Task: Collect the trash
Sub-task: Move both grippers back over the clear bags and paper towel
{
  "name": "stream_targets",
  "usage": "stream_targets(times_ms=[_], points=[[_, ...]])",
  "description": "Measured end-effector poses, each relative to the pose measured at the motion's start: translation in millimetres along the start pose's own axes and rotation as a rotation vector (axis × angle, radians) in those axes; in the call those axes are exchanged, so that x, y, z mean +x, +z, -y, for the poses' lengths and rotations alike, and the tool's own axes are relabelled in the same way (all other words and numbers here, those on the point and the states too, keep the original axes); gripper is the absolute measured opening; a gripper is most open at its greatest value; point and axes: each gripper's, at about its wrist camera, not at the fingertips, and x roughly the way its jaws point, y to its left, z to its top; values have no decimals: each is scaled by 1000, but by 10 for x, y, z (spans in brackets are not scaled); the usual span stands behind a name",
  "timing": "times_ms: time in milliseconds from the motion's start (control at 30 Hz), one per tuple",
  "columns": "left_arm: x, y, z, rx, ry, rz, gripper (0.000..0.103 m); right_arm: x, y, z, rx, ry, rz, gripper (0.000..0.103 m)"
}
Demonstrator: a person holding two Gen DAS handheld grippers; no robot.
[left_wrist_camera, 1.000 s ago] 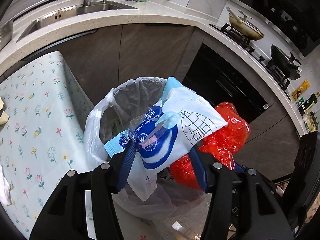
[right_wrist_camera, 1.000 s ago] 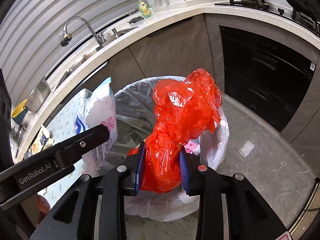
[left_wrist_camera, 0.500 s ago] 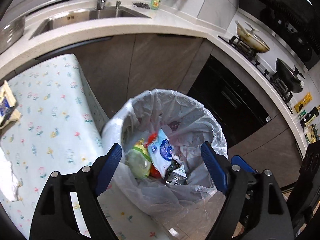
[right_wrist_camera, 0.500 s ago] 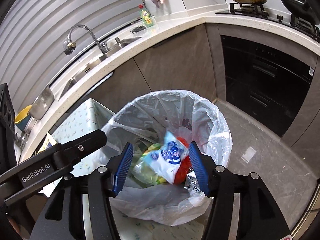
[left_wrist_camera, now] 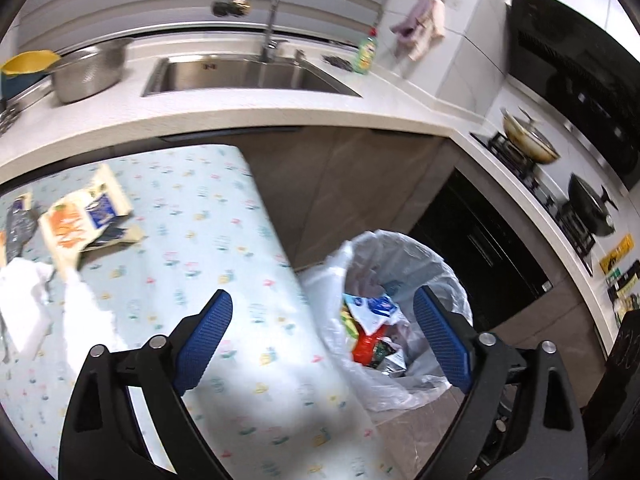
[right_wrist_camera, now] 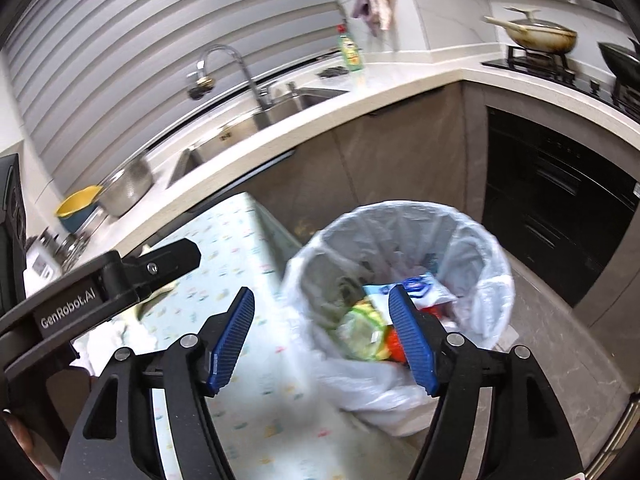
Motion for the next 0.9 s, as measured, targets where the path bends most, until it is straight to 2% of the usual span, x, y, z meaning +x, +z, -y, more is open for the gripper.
stream_targets(times_ms=[167,533,900], points=[[-312,-26,-481,-67,63,42,92,-13,-95,-474,-67,36,-6,72],[-873,-222,-1735,-251,212,88,93,133,-402,-1512,-196,140,-74,72],[-1160,-553,-2885,-436,338,75,93,486,-764,-2245,-276,185,-174,72]])
